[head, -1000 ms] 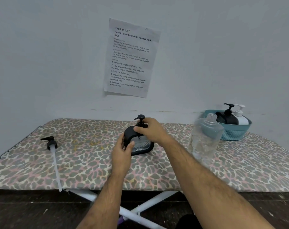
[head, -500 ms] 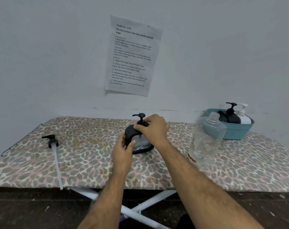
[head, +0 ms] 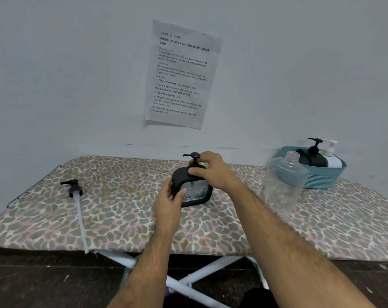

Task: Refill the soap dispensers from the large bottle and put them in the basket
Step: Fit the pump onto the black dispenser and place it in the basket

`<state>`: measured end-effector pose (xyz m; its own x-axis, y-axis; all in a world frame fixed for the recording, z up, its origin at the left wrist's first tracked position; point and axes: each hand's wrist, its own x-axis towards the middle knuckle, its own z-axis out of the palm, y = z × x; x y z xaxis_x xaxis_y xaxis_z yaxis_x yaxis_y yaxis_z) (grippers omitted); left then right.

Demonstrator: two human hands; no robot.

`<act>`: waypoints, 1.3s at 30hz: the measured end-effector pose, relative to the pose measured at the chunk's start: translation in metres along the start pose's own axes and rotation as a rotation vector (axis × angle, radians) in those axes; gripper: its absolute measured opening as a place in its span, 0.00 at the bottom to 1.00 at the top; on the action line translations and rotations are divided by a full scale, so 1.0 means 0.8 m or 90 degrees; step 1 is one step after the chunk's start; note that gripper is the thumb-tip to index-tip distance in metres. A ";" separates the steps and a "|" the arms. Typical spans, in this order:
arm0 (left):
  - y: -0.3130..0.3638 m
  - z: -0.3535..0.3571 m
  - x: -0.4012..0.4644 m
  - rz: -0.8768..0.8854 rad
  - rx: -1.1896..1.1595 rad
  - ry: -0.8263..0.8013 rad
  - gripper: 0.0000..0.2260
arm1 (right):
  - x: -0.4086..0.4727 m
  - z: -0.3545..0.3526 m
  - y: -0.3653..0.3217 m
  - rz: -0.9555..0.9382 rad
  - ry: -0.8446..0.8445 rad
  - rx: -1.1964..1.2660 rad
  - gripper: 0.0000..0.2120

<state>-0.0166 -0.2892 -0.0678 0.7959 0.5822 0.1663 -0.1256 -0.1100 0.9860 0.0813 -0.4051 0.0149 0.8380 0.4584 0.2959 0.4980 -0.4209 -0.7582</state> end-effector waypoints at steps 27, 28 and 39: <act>0.026 -0.002 0.000 -0.032 -0.060 -0.061 0.20 | -0.055 -0.020 0.023 0.172 -0.073 0.177 0.25; 0.031 -0.001 0.004 -0.022 -0.065 -0.068 0.19 | -0.052 -0.027 0.019 0.160 -0.059 0.164 0.24; 0.174 0.046 0.058 0.148 -0.062 -0.110 0.12 | -0.028 -0.153 -0.084 0.023 0.103 0.004 0.22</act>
<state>0.0247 -0.3071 0.0767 0.8271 0.4037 0.3911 -0.3661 -0.1410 0.9198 0.0564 -0.4828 0.1304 0.8809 0.3102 0.3574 0.4654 -0.4306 -0.7733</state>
